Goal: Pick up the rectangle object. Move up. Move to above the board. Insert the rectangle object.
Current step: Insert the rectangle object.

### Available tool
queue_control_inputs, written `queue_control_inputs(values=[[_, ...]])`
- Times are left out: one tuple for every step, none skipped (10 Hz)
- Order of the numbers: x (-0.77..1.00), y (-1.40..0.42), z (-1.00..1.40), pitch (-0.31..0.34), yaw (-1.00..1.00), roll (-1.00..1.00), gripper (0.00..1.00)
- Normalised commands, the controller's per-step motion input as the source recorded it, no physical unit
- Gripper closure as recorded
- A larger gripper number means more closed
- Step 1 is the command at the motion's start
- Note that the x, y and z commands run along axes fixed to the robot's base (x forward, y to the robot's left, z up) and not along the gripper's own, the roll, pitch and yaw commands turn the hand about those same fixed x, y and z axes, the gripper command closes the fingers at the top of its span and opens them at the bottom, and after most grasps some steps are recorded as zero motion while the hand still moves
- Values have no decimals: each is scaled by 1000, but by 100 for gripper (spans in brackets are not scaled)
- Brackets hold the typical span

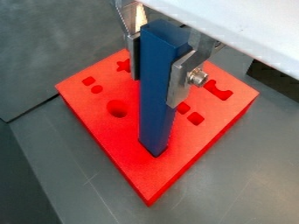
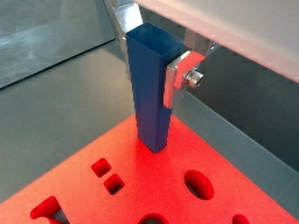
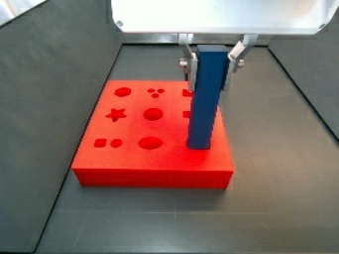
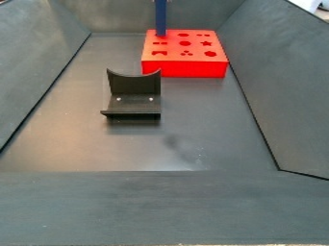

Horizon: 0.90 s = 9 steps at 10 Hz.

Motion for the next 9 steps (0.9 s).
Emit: queue_control_inputs(values=[[0,-6,-126,-44,54,37,100],[3,-26,-97,-36,60,34,100],[0,-111,-106,-50,89,66,100],[63,-186,-97,-36,94,103,100],[123,-240,-100,-27,114,131,100],[154,-257,-106,-34,126,143,100],[209,-171,-143,-27,103,113,100],[454,0,-180,-3,240,101,100],[363,0,-186,-17,209,99,100]])
